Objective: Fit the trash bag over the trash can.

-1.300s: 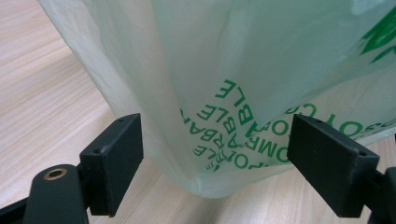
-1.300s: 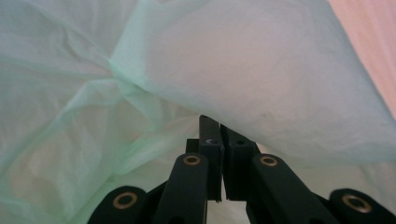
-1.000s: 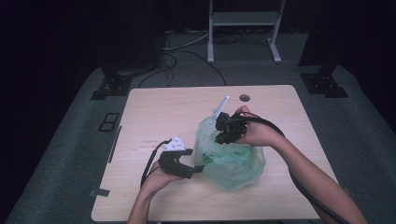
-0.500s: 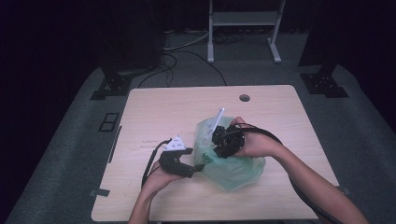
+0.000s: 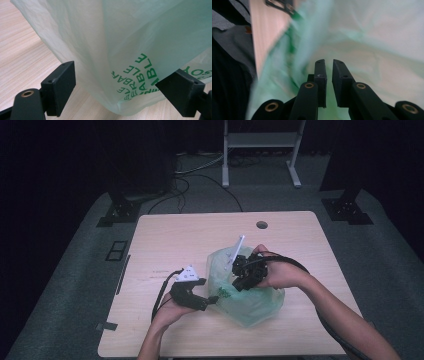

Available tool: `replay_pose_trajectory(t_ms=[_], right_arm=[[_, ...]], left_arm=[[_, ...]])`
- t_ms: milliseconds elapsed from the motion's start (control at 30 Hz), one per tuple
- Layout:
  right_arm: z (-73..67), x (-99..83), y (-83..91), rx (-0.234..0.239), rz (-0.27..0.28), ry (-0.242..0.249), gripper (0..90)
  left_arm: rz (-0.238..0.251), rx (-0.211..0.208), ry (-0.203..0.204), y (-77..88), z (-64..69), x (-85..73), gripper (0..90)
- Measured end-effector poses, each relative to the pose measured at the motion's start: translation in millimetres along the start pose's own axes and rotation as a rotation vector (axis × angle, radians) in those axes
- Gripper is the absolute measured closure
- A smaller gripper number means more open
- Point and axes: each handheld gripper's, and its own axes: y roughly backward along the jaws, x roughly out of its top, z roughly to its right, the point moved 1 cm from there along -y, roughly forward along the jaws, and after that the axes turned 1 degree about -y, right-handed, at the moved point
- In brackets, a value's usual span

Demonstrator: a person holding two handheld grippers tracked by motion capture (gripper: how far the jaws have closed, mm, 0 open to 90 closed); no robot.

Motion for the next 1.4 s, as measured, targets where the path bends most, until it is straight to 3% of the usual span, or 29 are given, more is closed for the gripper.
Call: replay_pose_trajectory(t_ms=[167,367,633,867,933,1000,1167,1400], right_arm=[[18.2,-8.4,-9.0,-0.053,-0.12,-0.032,82.0],[32.4,-7.4,-17.4,-0.156,-0.188,-0.036,81.5],[45.3,-0.7,-23.7,-0.27,-0.184,-0.042,85.0],[56.9,1.2,-20.7,-0.402,-0.092,-0.089,86.5],[55.5,0.2,-14.7,-0.381,-0.063,-0.114,84.5],[50.7,-0.1,-9.4,-0.34,-0.047,-0.102,83.3],[31.7,8.7,-3.8,-0.201,-0.038,-0.025,80.4],[24.2,32.9,-17.6,-0.184,-0.031,0.009,80.5]], left_arm=[[0.005,-0.001,-0.001,-0.3,0.2,0.3,16.0],[0.008,-0.005,0.001,-0.3,0.7,0.8,16.0],[0.012,-0.008,-0.005,0.5,1.9,1.7,16.0],[0.011,-0.01,-0.004,0.7,1.3,1.1,16.0],[0.012,-0.007,-0.001,1.0,0.6,0.9,16.0],[0.012,-0.005,0.0,1.3,0.3,1.0,16.0],[0.015,-0.005,-0.005,1.1,1.9,2.3,16.0],[0.015,-0.012,-0.008,0.5,2.5,2.3,16.0]])
